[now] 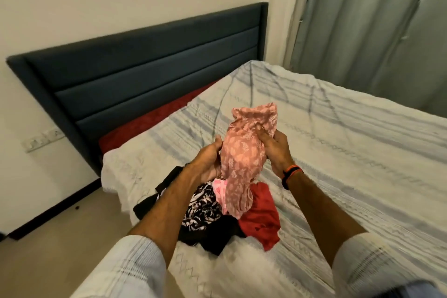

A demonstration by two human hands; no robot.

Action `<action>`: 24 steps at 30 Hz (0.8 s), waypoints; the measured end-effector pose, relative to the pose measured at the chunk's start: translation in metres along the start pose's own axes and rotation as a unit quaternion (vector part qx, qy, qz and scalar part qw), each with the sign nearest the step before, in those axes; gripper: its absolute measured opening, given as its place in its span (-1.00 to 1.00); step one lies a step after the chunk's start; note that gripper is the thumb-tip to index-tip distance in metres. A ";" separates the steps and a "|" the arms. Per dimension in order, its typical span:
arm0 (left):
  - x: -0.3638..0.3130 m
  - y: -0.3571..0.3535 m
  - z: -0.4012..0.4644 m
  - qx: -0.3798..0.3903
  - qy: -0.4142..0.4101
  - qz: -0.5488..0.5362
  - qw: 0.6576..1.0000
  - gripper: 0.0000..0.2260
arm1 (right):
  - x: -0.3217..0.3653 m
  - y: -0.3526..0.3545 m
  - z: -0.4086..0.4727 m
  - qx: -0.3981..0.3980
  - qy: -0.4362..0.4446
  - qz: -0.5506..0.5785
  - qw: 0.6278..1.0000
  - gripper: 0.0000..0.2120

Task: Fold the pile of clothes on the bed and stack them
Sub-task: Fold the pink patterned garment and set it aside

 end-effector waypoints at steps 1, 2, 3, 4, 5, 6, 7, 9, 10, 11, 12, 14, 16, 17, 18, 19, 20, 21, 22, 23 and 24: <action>-0.003 -0.004 -0.002 0.019 0.006 -0.022 1.000 -0.60 | 0.006 0.001 -0.001 -0.005 -0.001 0.012 1.000 -0.86; -0.007 -0.007 -0.003 0.040 0.009 -0.031 0.999 -0.68 | 0.010 0.003 -0.001 -0.014 -0.002 0.022 1.000 -0.88; -0.012 -0.010 -0.005 0.067 0.013 -0.029 0.997 -0.70 | 0.015 0.005 -0.003 -0.022 0.001 0.032 0.999 -0.90; -0.017 -0.015 -0.009 0.094 0.016 -0.023 0.995 -0.64 | 0.018 0.007 -0.006 -0.030 0.002 0.039 0.999 -0.90; -0.020 -0.020 -0.012 0.110 0.016 -0.006 0.994 -0.56 | 0.021 0.008 -0.009 -0.037 0.001 0.041 0.998 -0.89; -0.021 -0.023 -0.011 0.117 0.010 0.026 0.993 -0.51 | 0.022 0.010 -0.011 -0.043 0.000 0.041 0.998 -0.87; -0.021 -0.026 -0.011 0.120 -0.001 0.064 0.991 -0.51 | 0.022 0.011 -0.014 -0.046 0.001 0.038 0.998 -0.85; -0.021 -0.034 -0.013 0.125 -0.015 0.137 0.983 -0.59 | 0.025 0.013 -0.022 -0.058 0.001 0.041 0.997 -0.76; -0.021 -0.037 -0.013 0.126 -0.024 0.176 0.976 -0.66 | 0.027 0.014 -0.026 -0.065 0.000 0.043 0.997 -0.67; -0.020 -0.042 -0.014 0.122 -0.038 0.205 0.970 -0.75 | 0.030 0.014 -0.030 -0.069 0.000 0.043 0.997 -0.53; -0.020 -0.046 -0.014 0.109 -0.062 0.236 0.964 -0.84 | 0.032 0.016 -0.034 -0.072 0.003 0.040 0.997 -0.39; -0.023 -0.054 -0.011 0.062 -0.138 0.283 0.947 -0.94 | 0.037 0.019 -0.037 -0.072 0.009 0.025 0.997 -0.28; -0.030 -0.063 -0.006 0.034 -0.200 0.325 0.924 -0.94 | 0.043 0.024 -0.044 -0.081 0.004 0.010 0.997 -0.32; -0.034 -0.067 -0.005 0.034 -0.220 0.340 0.914 -0.92 | 0.047 0.026 -0.047 -0.088 -0.001 0.001 0.996 -0.37; -0.038 -0.072 -0.005 0.044 -0.237 0.354 0.904 -0.89 | 0.050 0.030 -0.051 -0.099 -0.003 -0.010 0.995 -0.41; -0.042 -0.076 -0.008 0.051 -0.253 0.366 0.894 -0.85 | 0.051 0.033 -0.051 -0.105 -0.003 -0.022 0.994 -0.43; -0.045 -0.082 -0.011 0.058 -0.265 0.375 0.887 -0.81 | 0.053 0.039 -0.052 -0.113 0.001 -0.033 0.993 -0.43; -0.048 -0.089 -0.016 0.060 -0.267 0.376 0.885 -0.78 | 0.056 0.044 -0.054 -0.122 0.001 -0.041 0.992 -0.43; -0.051 -0.095 -0.018 0.056 -0.263 0.363 0.892 -0.78 | 0.059 0.049 -0.053 -0.127 0.002 -0.050 0.991 -0.42; -0.053 -0.104 -0.023 0.053 -0.257 0.346 0.901 -0.79 | 0.063 0.054 -0.055 -0.133 0.005 -0.061 0.989 -0.39; -0.056 -0.111 -0.026 0.050 -0.260 0.332 0.905 -0.80 | 0.066 0.059 -0.056 -0.136 0.009 -0.076 0.988 -0.36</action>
Point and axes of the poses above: each hand's wrist, its own z-axis towards the middle knuckle, its own y-axis out of the back of the hand, x = y × z, the point moved 1 cm from there along z, towards the middle knuckle, and after that the axes turned 3 degrees about -z, right-handed, at the moved point
